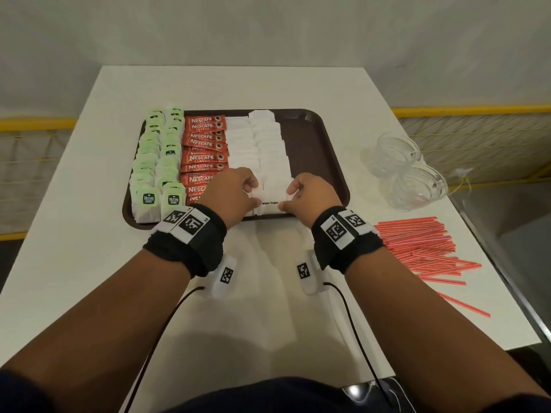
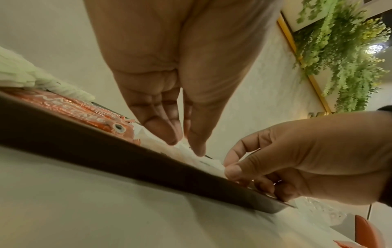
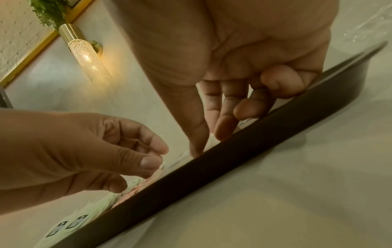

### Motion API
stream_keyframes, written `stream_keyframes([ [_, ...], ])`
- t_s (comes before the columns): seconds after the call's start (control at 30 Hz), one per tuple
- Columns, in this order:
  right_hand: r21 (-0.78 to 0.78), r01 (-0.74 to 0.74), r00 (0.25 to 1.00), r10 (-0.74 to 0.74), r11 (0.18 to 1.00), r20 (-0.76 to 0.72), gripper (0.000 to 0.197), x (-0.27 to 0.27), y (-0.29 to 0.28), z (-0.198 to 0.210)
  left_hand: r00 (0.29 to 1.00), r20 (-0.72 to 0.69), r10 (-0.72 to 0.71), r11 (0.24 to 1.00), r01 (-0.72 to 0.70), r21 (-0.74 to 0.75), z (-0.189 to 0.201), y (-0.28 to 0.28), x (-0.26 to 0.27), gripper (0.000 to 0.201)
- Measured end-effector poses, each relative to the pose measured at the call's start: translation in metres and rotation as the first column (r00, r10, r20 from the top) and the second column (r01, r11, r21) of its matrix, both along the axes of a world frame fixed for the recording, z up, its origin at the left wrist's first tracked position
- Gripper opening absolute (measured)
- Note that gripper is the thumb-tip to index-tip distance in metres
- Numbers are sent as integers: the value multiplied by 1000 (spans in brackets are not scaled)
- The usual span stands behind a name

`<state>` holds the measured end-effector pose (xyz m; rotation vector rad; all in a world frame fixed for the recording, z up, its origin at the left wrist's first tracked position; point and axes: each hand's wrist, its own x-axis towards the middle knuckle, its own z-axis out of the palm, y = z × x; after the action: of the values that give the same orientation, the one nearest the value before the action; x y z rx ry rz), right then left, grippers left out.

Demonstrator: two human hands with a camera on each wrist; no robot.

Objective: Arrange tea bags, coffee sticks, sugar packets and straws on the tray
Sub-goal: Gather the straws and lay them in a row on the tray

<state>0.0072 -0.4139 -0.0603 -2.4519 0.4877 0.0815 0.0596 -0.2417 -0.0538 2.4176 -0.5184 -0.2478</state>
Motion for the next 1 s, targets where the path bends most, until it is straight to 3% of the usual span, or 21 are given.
stream_keyframes([
  [0.23, -17, -25, 999, 24, 1000, -30, 27, 2, 2, 1, 999, 20, -39, 993, 36, 115, -3, -9, -8, 28],
  [0.5, 118, 3, 991, -19, 993, 135, 23, -52, -40, 56, 995, 96, -36, 999, 35, 10, 14, -18, -19, 11],
  [0.63, 105, -32, 987, 15, 994, 160, 21, -101, -78, 78, 980, 124, -156, 987, 160, -22, 29, -55, -45, 12],
  [0.83, -4, -23, 1000, 23, 1000, 12, 16, -171, -145, 76, 904, 89, -417, 908, 419, -7, 37, -121, -98, 12],
  [1.0, -111, -27, 994, 14, 993, -110, 20, -213, -191, 58, 846, 31, -533, 846, 532, 32, 25, -164, -137, 14],
])
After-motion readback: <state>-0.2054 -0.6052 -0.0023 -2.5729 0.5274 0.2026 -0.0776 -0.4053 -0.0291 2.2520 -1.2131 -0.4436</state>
